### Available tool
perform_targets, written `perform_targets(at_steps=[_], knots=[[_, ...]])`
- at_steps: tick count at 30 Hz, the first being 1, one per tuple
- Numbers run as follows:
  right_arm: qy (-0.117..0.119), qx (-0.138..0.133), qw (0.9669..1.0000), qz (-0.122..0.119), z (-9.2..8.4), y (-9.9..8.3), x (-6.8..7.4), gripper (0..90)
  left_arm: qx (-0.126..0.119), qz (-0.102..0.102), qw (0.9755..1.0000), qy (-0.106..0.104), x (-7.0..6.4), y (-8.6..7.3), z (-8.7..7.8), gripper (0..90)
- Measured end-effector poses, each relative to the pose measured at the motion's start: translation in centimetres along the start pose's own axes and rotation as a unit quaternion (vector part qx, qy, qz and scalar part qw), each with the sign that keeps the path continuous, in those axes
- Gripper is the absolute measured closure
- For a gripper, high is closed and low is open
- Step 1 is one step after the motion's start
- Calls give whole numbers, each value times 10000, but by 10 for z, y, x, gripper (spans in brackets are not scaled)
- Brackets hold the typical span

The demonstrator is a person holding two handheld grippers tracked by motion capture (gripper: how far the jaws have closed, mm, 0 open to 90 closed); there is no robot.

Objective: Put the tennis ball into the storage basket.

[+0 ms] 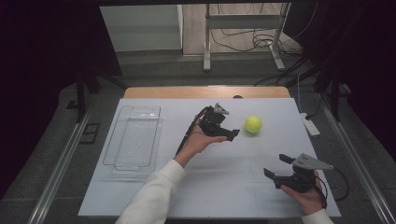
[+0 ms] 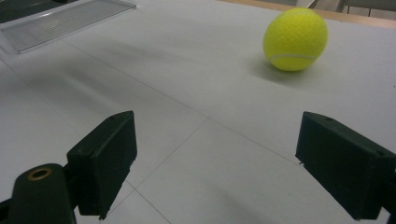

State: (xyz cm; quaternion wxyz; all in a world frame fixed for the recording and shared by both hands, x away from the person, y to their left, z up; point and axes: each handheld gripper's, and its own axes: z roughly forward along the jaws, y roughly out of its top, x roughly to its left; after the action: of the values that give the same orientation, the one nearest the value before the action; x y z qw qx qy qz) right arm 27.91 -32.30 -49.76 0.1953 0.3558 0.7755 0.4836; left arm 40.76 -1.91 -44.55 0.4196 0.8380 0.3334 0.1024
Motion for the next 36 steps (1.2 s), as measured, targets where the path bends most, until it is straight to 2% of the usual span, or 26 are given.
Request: perform_targets(at_steps=[22,36], knots=[[-5,17,10000,7,1,0,0,129,30,104,9999,-115,-3,16,13,134],[4,26,10000,7,1,0,0,129,44,70,9999,-147,-4,21,21,134]])
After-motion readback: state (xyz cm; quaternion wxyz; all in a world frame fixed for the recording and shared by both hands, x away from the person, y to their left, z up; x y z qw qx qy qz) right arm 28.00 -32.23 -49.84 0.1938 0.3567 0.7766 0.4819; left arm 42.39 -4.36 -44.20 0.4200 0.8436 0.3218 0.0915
